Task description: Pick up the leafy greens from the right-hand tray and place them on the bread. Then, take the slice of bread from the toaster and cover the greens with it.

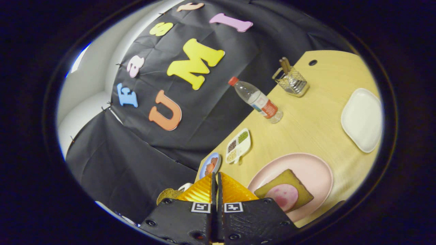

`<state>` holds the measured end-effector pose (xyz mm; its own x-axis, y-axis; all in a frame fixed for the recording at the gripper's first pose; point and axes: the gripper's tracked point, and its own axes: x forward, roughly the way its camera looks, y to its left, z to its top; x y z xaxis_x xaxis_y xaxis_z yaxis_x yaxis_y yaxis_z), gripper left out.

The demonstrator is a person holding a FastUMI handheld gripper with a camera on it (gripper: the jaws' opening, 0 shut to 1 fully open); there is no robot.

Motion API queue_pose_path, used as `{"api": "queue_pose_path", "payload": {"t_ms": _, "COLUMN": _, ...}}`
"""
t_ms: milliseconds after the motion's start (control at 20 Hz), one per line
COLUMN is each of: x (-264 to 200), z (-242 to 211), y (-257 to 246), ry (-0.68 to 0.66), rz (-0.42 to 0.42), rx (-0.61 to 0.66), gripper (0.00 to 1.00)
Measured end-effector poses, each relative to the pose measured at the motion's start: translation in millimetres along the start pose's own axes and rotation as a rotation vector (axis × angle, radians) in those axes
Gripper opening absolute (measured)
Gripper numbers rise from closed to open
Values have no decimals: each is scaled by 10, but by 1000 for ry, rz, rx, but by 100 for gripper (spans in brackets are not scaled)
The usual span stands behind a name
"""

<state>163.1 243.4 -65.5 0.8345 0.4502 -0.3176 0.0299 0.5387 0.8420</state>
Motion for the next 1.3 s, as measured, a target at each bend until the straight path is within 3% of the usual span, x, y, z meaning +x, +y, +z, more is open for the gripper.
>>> {"api": "queue_pose_path", "payload": {"t_ms": 250, "x": -5, "z": 140, "y": -429, "ry": -22, "rz": -88, "rx": -54, "gripper": 0}}
{"api": "queue_pose_path", "payload": {"t_ms": 600, "x": 106, "z": 58, "y": -829, "ry": 35, "rz": -188, "rx": -221, "gripper": 2}}
{"api": "queue_pose_path", "payload": {"t_ms": 650, "x": 124, "z": 58, "y": -864, "ry": 38, "rz": -200, "rx": -249, "gripper": 14}}
{"api": "queue_pose_path", "payload": {"t_ms": 700, "x": 100, "z": 70, "y": -879, "ry": 36, "rz": -205, "rx": -268, "gripper": 14}}
{"api": "queue_pose_path", "payload": {"t_ms": 750, "x": 94, "z": 96, "y": -904, "ry": 30, "rz": -216, "rx": -296, "gripper": 26}}
{"api": "queue_pose_path", "payload": {"t_ms": 800, "x": 72, "z": 141, "y": -918, "ry": 21, "rz": -226, "rx": -321, "gripper": 32}}
{"api": "queue_pose_path", "payload": {"t_ms": 1050, "x": -147, "z": 404, "y": -910, "ry": -89, "rz": -298, "rx": -441, "gripper": 91}}
{"api": "queue_pose_path", "payload": {"t_ms": 1300, "x": -550, "z": 651, "y": -578, "ry": -262, "rz": -401, "rx": -616, "gripper": 96}}
